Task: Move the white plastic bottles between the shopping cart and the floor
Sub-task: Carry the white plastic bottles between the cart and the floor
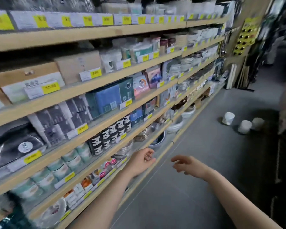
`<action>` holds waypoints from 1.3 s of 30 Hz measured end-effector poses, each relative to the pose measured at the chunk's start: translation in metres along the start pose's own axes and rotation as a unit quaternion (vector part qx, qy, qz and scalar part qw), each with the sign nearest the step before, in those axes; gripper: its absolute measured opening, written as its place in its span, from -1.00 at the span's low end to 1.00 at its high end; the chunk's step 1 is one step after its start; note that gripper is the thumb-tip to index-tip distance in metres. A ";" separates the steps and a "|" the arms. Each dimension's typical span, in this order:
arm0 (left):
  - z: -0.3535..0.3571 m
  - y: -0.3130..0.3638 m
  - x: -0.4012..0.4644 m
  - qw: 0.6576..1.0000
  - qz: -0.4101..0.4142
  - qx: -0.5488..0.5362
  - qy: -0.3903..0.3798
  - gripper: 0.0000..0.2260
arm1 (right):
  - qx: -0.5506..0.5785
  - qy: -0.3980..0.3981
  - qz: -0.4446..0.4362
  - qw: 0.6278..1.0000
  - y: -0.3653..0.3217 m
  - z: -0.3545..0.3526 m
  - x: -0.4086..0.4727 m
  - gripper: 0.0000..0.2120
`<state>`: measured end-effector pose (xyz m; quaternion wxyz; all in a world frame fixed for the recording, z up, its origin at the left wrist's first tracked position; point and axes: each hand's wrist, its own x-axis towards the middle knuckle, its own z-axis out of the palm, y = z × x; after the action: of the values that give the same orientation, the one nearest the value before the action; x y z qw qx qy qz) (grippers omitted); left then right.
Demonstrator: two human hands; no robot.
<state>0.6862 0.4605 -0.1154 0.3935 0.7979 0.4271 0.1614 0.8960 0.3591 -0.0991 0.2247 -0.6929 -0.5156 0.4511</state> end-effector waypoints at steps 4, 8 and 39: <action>0.011 0.015 0.110 0.998 0.021 0.016 -0.050 -0.74 | 0.035 0.041 0.031 0.998 0.021 -0.067 0.054 -0.81; 0.025 0.038 0.199 0.996 0.047 0.028 -0.076 -0.73 | 0.052 0.086 0.057 0.993 0.047 -0.129 0.092 -0.76; 0.315 0.239 0.849 0.980 0.076 0.050 -0.176 -0.72 | 0.097 0.180 0.155 0.967 0.341 -0.690 0.389 -0.73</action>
<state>1.5013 0.9148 -0.2000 0.4084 0.8626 0.2973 0.0263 1.6859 0.6970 -0.1777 0.3072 -0.8091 -0.3068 0.3961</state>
